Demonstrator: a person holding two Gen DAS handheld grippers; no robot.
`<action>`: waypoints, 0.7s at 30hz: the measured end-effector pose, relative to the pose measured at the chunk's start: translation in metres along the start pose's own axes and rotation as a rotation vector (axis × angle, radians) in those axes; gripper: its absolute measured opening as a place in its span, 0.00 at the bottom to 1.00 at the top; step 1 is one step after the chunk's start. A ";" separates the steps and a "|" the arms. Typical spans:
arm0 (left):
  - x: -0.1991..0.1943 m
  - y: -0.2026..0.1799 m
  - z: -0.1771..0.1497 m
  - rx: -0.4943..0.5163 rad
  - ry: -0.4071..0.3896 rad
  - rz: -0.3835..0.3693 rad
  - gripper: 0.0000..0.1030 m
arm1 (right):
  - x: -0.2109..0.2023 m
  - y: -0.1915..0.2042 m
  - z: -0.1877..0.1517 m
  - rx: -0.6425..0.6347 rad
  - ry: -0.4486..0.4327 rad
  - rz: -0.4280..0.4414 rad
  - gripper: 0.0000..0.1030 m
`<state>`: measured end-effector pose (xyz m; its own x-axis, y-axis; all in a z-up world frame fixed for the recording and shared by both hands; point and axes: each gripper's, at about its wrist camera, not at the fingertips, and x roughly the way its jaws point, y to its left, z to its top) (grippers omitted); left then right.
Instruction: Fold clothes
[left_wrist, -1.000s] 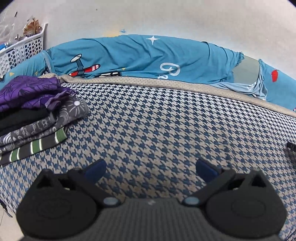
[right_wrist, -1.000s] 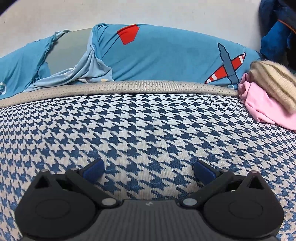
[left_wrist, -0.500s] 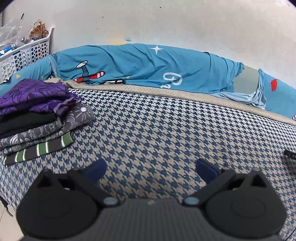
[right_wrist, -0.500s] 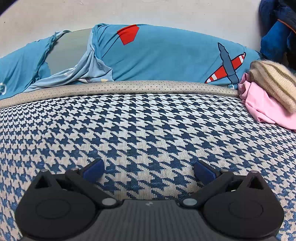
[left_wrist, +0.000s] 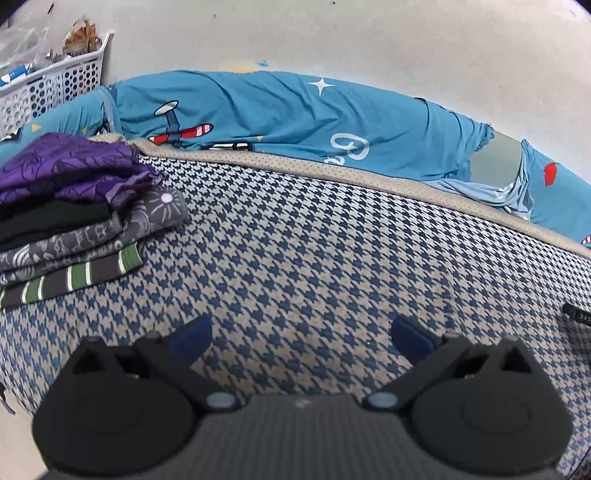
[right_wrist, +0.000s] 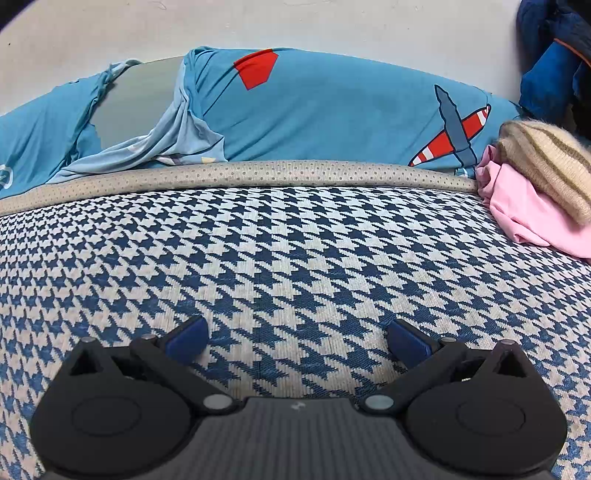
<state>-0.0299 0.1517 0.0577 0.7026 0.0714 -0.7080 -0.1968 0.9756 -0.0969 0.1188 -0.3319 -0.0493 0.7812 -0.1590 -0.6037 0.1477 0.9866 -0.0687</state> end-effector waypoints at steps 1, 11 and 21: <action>0.000 0.001 0.000 -0.004 0.003 0.000 1.00 | 0.000 0.000 0.000 0.000 0.000 -0.001 1.00; 0.010 0.008 0.001 -0.036 0.048 -0.022 1.00 | -0.001 0.001 0.000 0.003 0.000 -0.004 1.00; 0.016 0.005 0.001 -0.040 0.069 -0.044 1.00 | -0.001 0.000 0.000 0.003 0.000 -0.004 1.00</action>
<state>-0.0193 0.1582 0.0467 0.6629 0.0125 -0.7486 -0.1950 0.9682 -0.1565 0.1185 -0.3314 -0.0489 0.7807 -0.1631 -0.6033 0.1529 0.9859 -0.0687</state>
